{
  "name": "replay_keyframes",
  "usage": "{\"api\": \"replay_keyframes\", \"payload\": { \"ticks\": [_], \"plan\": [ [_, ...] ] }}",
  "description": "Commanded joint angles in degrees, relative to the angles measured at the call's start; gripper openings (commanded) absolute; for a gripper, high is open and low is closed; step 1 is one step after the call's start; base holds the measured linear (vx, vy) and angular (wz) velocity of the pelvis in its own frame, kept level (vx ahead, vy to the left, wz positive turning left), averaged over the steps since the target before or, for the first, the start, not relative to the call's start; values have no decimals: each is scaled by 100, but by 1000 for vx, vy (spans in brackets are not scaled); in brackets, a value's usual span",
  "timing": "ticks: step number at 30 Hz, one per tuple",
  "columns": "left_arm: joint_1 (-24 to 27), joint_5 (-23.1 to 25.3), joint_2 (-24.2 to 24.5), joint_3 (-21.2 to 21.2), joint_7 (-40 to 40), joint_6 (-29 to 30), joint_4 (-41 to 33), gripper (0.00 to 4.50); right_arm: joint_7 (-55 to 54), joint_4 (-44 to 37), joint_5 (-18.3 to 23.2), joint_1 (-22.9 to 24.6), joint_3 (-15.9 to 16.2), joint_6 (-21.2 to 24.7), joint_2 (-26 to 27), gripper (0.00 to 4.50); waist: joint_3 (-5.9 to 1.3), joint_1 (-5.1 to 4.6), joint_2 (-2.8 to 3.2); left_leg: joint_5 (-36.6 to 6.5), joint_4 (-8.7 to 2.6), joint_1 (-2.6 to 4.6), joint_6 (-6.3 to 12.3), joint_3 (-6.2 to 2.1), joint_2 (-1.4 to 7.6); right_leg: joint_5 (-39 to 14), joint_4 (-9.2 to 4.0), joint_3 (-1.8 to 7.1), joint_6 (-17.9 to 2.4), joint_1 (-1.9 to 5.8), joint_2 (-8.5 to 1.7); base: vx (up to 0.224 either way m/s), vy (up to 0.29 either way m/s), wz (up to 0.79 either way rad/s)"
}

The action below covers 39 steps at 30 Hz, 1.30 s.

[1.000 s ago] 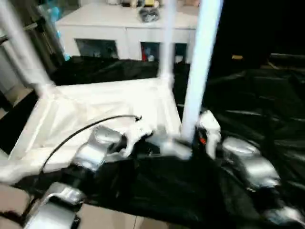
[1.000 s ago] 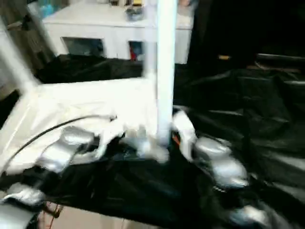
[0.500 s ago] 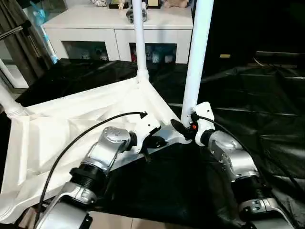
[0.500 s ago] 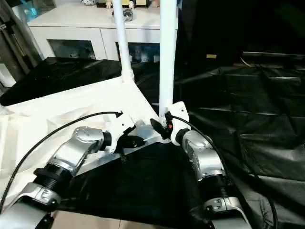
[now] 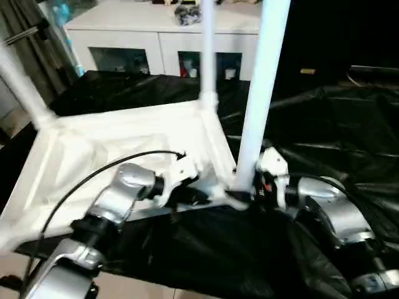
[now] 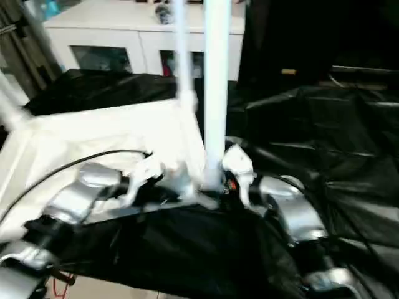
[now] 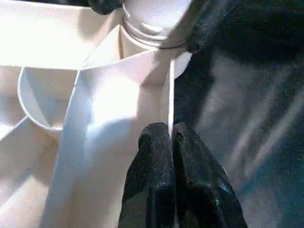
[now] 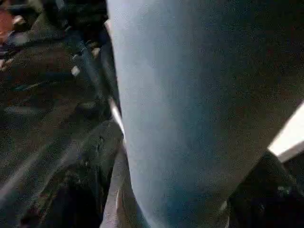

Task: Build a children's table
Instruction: Rotate leg to tighten

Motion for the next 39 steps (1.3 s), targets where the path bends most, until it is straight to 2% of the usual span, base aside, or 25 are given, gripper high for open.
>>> {"api": "replay_keyframes", "payload": {
  "ticks": [1,3,5,8,11,13,16,17,25,30,31,34,35,36,37,38,39],
  "plan": [
    [-40,-216,-72,-136,-194,-100,-210,0,388,258,-47,130,563,386,63,346,-226,16,-34,-1229,-360,-12,449,-15,213,-1025,-349,212,-1478,259,-278,0,0,0],
    [-52,-208,-52,-126,-198,-126,-182,0,388,239,-18,118,549,442,69,369,-227,19,-36,-1201,-360,-20,428,-19,215,-952,-340,215,-1482,262,-274,0,0,0],
    [-82,-201,-32,-112,-182,-165,-123,0,274,225,-161,125,602,186,66,376,-239,16,-40,-1088,-348,-22,419,-19,208,-811,-326,214,-1494,264,-280,0,0,0],
    [-68,-204,-32,-101,-201,-190,-121,0,232,230,-226,150,640,92,100,376,-252,20,-51,-974,-330,-31,436,-13,193,-692,-316,212,-1513,278,-284,0,0,0],
    [-64,-182,-39,-94,-186,-216,-106,0,287,230,-191,159,648,135,115,376,-253,26,-39,-841,-319,-39,528,-15,197,-523,-295,201,-1552,284,-275,0,0,0],
    [-54,-182,-49,-94,-168,-209,-98,0,242,250,-145,151,631,237,173,351,-248,30,-42,-882,-321,-36,531,-13,197,-613,-303,201,-1545,282,-278,0,0,0],
    [-25,-210,-53,-95,-184,-176,-139,0,271,216,-46,168,594,301,219,351,-243,28,-43,-954,-329,-34,490,-15,198,-764,-314,202,-1510,281,-277,0,0,0],
    [-13,-221,-54,-96,-192,-165,-156,0,297,188,-7,181,579,330,231,323,-241,31,-40,-980,-331,-31,484,-14,201,-797,-319,204,-1507,278,-278,0,0,0],
    [52,-253,-31,-119,-243,-103,-234,0,412,28,90,281,573,413,200,271,-259,41,-44,-807,-312,-33,534,-14,198,-501,-284,201,-1556,289,-272,0,0,0],
    [116,-248,-82,-110,-130,-8,-270,0,375,35,108,319,579,464,224,266,-249,38,-84,-891,-319,-32,509,-9,201,-758,-307,206,-1508,279,-279,0,0,0],
    [126,-225,-129,-85,4,104,-263,0,300,57,115,326,548,478,275,266,-248,41,-72,-893,-324,-31,499,-16,206,-779,-301,206,-1504,279,-284,0,0,0],
    [92,-71,-386,29,685,320,-111,0,-492,421,-36,224,318,405,609,265,-232,30,-100,-950,-333,-27,470,-7,203,-927,-325,217,-1481,258,-289,0,0,0],
    [75,-32,-453,56,856,360,-70,0,-720,533,-86,185,258,390,693,265,-215,18,-100,-1115,-352,-16,384,-16,195,-1232,-364,215,-1429,244,-300,0,0,0],
    [29,6,-600,116,1165,448,25,0,-1179,793,-181,89,151,353,862,264,-194,2,-133,-1320,-373,-9,300,-21,191,-1621,-402,215,-1318,234,-295,0,0,0],
    [29,6,-600,116,1165,448,25,0,-1179,793,-181,89,151,353,862,264,-183,-7,-123,-1418,-379,-2,249,-24,189,-1816,-409,218,-1266,220,-302,0,0,0],
    [-60,48,-905,206,1682,632,172,0,-2110,1262,-306,-112,-71,446,1224,264,-174,-38,-129,-1618,-396,2,140,-46,180,-2282,-445,222,-1085,204,-309,0,0,0],
    [-105,71,-1063,233,1917,694,238,0,-2588,1487,-352,-227,-184,508,1413,264,-160,-63,-130,-1667,-404,3,99,-50,173,-2381,-458,220,-1048,183,-302,0,0,0]
  ]
}}
